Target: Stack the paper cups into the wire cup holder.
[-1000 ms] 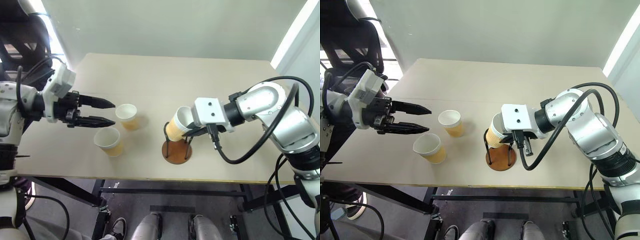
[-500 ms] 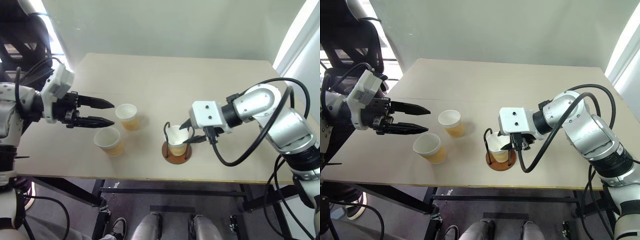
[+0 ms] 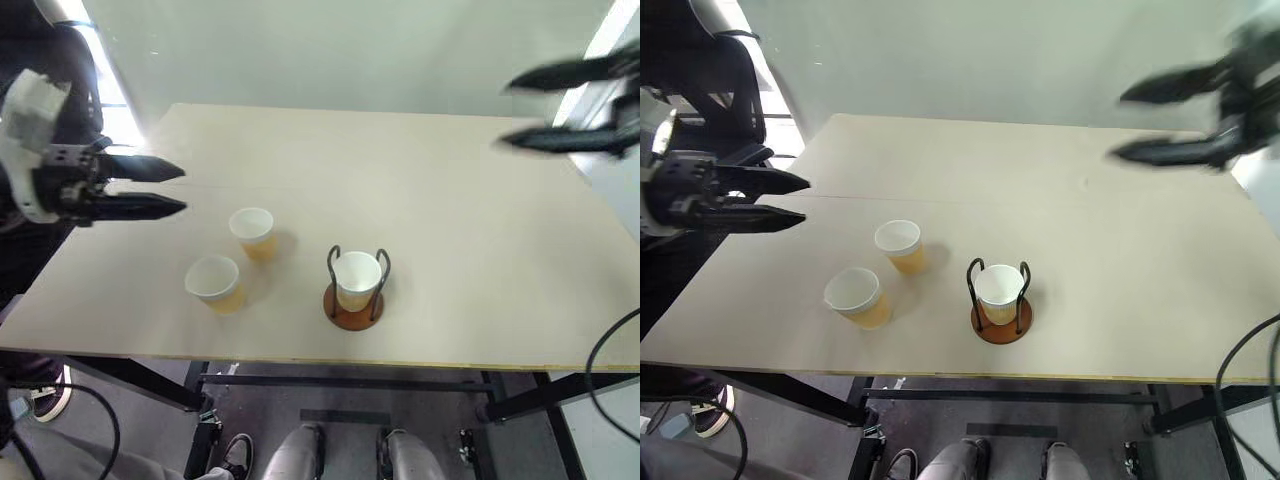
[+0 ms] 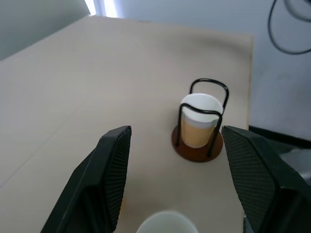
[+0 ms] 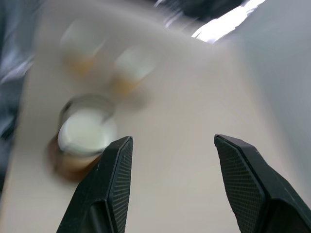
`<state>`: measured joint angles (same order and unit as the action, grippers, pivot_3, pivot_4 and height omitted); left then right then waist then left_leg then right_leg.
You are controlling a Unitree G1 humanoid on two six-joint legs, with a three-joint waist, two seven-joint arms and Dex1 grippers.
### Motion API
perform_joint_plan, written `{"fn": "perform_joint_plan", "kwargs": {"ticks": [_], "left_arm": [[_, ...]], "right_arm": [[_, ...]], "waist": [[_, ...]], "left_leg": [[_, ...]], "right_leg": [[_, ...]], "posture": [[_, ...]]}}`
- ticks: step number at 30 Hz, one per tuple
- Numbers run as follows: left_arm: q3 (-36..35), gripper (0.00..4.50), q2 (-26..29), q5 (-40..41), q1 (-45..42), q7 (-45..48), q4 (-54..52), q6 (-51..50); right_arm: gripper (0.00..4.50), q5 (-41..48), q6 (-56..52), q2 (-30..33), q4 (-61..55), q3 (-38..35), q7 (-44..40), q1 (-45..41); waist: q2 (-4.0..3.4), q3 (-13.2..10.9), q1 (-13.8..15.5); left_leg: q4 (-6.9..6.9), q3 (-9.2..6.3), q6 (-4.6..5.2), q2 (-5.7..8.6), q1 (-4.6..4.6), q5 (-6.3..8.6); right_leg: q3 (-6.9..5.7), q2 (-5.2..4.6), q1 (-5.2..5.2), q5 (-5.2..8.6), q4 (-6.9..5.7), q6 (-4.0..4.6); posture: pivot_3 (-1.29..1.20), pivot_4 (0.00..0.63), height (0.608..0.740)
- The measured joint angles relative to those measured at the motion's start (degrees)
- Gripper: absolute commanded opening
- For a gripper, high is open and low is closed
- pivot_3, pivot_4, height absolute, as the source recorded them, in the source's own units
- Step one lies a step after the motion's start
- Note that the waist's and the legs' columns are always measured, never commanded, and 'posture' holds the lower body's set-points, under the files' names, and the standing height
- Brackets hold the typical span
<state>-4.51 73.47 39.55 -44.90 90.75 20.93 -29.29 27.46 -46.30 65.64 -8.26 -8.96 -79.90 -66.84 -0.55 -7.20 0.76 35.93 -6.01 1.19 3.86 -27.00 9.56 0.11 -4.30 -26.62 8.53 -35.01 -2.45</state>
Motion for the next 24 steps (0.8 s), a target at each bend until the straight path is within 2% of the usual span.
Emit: {"fn": "perform_joint_plan", "kwargs": {"ticks": [4,9,14,17,24], "left_arm": [[5.61,3.18,3.53,-5.12,3.91,-0.01,3.59,5.97],[13.91,3.18,4.15,-10.60,1.98,-0.02,6.19,12.94],[21.40,3.18,3.76,-9.16,-1.20,-0.01,5.35,14.84],[26.04,3.18,3.98,-7.79,-3.84,-0.01,4.85,16.18],[37.70,3.18,4.21,-7.25,-7.67,-0.01,4.36,20.31]], "right_arm": [[2.68,7.55,-5.72,0.91,-1.82,-5.08,0.56,2.37],[2.68,12.44,-7.68,0.34,-5.69,-5.80,4.23,4.83],[2.68,19.46,-10.48,0.07,-6.19,-6.47,7.20,2.31],[2.68,25.49,-13.65,0.19,-6.56,-9.60,9.30,0.80],[2.68,35.00,-18.04,0.13,-11.39,-13.31,16.89,6.64]], "waist": [[-0.04,-0.01,-0.73],[-0.07,-0.03,-0.66],[-0.07,-0.03,-0.31],[-0.04,-0.01,-0.17],[-0.06,-0.03,-0.19]], "left_leg": [[0.01,0.01,-0.11,-0.12,0.19,0.09],[0.08,0.01,-0.09,-0.15,0.07,0.01],[0.11,0.01,-0.07,-0.09,-0.01,-0.01],[0.11,0.00,-0.05,-0.09,-0.04,0.03],[0.13,0.05,-0.05,-0.11,-0.01,0.02]], "right_leg": [[0.00,0.08,0.05,0.23,-0.25,-0.03],[-0.01,0.09,-0.09,0.31,-0.50,0.05],[-0.01,0.06,-0.12,0.31,-0.51,0.06],[-0.02,0.07,-0.13,0.34,-0.47,0.04],[-0.02,0.06,-0.15,0.36,-0.52,-0.01]], "posture": [[0.00,0.150,0.740],[0.00,0.150,0.740],[0.00,0.150,0.740],[0.00,0.150,0.740],[0.00,0.150,0.740]]}}
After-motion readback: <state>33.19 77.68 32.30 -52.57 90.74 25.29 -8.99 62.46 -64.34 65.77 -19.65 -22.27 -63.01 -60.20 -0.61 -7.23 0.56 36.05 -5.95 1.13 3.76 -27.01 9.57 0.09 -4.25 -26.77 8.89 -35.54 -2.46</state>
